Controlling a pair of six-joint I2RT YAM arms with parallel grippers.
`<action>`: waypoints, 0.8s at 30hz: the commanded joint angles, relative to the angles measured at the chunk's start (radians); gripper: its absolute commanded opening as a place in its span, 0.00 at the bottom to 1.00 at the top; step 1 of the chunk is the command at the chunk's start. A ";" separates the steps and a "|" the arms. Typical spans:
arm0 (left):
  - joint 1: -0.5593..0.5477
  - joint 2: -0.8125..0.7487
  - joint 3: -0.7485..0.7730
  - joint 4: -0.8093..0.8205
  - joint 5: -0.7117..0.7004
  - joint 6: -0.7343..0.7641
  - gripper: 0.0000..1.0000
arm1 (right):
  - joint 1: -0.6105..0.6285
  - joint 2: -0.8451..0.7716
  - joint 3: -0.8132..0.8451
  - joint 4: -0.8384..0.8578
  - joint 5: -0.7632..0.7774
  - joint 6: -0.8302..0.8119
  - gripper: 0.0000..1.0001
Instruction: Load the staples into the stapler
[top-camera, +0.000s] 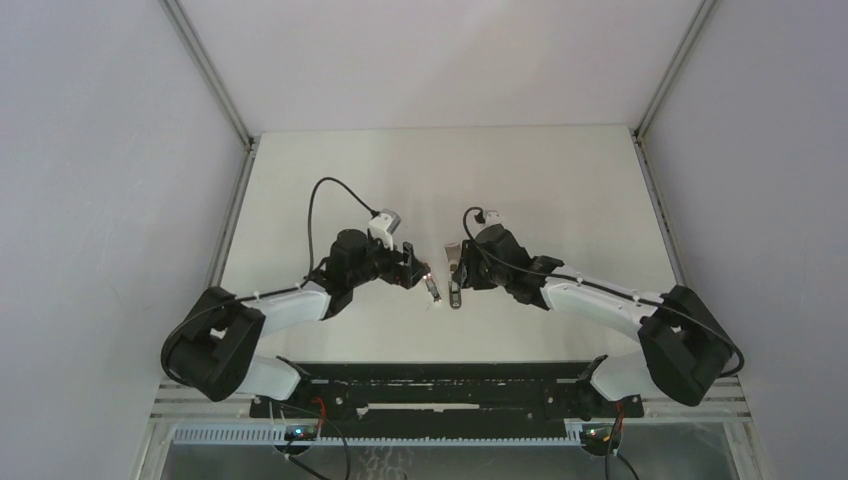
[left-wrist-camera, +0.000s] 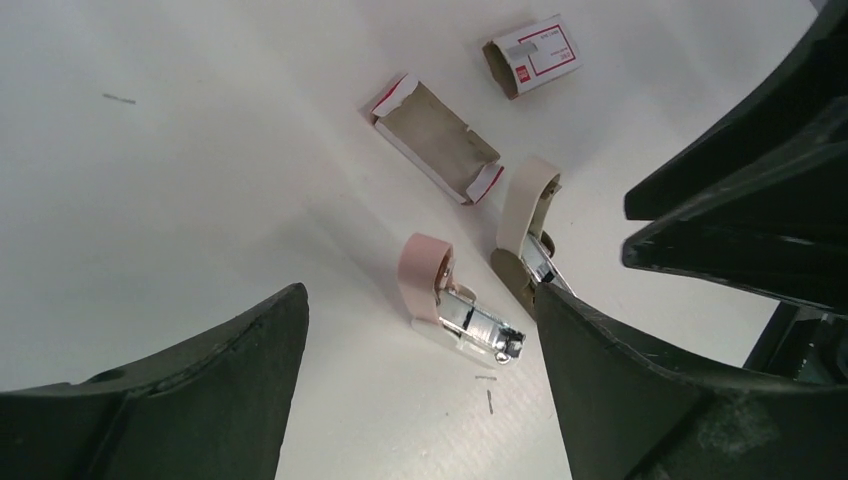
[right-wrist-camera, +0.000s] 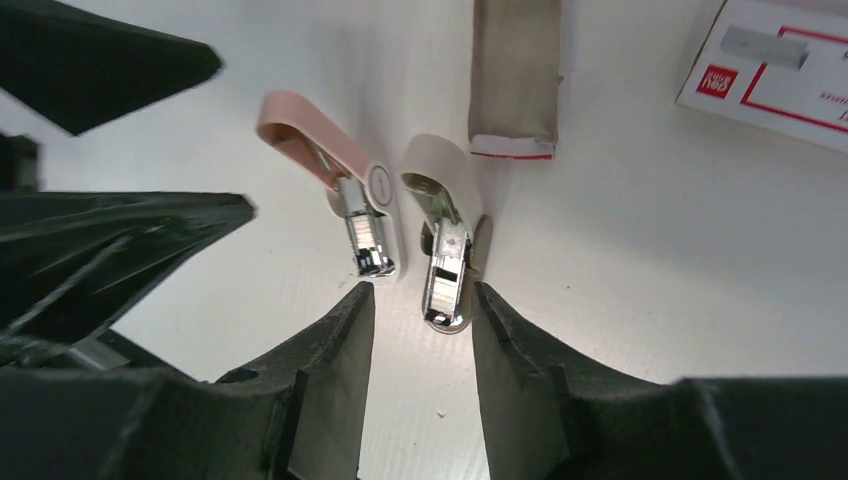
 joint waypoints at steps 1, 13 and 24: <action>-0.007 0.064 0.084 0.095 0.066 0.011 0.86 | -0.031 -0.086 -0.022 0.036 -0.047 -0.033 0.40; -0.027 0.209 0.145 0.126 0.140 0.009 0.50 | -0.114 -0.243 -0.125 0.034 -0.083 -0.028 0.40; -0.044 0.215 0.132 0.109 0.063 0.037 0.30 | -0.138 -0.284 -0.155 0.035 -0.092 -0.028 0.40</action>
